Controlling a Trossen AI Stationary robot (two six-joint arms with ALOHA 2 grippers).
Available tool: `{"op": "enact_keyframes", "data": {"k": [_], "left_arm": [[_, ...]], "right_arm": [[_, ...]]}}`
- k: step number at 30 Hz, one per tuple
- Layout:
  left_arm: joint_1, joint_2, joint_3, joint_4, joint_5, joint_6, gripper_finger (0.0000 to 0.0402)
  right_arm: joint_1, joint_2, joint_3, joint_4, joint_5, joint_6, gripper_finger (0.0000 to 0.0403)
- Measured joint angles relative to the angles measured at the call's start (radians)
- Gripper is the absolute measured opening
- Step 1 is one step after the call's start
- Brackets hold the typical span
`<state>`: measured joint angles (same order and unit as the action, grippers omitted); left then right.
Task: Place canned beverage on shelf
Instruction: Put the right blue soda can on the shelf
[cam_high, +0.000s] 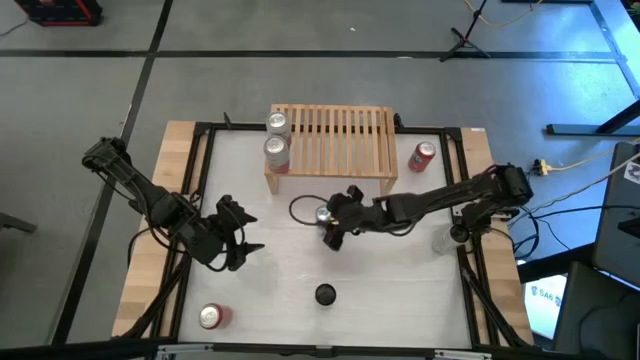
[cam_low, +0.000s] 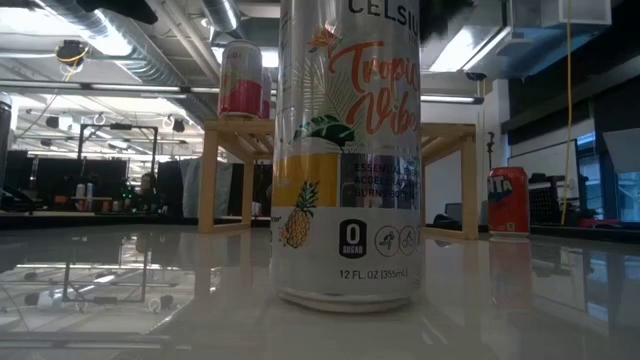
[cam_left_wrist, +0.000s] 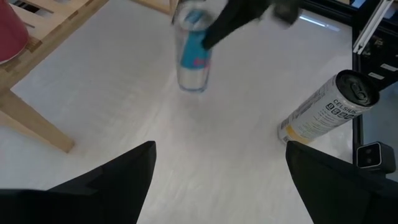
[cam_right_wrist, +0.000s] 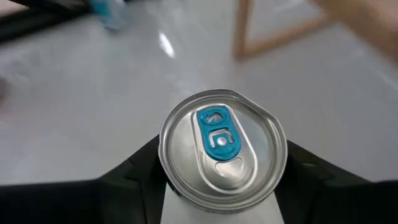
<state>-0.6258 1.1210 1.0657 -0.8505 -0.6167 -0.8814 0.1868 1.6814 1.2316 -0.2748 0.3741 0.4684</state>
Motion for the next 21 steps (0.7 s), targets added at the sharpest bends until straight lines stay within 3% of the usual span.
{"op": "enact_keyframes", "data": {"k": [6, 12, 17, 21], "left_arm": [[0.0, 0.0, 0.0, 0.005, -0.001, 0.0, 0.0349], [0.001, 0.0, 0.0, 0.008, -0.002, 0.0, 0.0349], [0.011, 0.0, 0.0, 0.009, -0.002, 0.0, 0.0349], [0.032, 0.0, 0.0, 0.028, -0.002, 0.001, 0.0349]], "right_arm": [[0.001, -0.011, 0.235, -0.191, -0.052, -0.098, 0.0215], [-0.023, -0.013, 0.446, -0.277, -0.035, -0.219, 0.0216], [-0.109, -0.013, 0.506, -0.277, -0.022, -0.272, 0.0216], [-0.183, -0.013, 0.507, -0.235, -0.079, -0.297, 0.0216]]}}
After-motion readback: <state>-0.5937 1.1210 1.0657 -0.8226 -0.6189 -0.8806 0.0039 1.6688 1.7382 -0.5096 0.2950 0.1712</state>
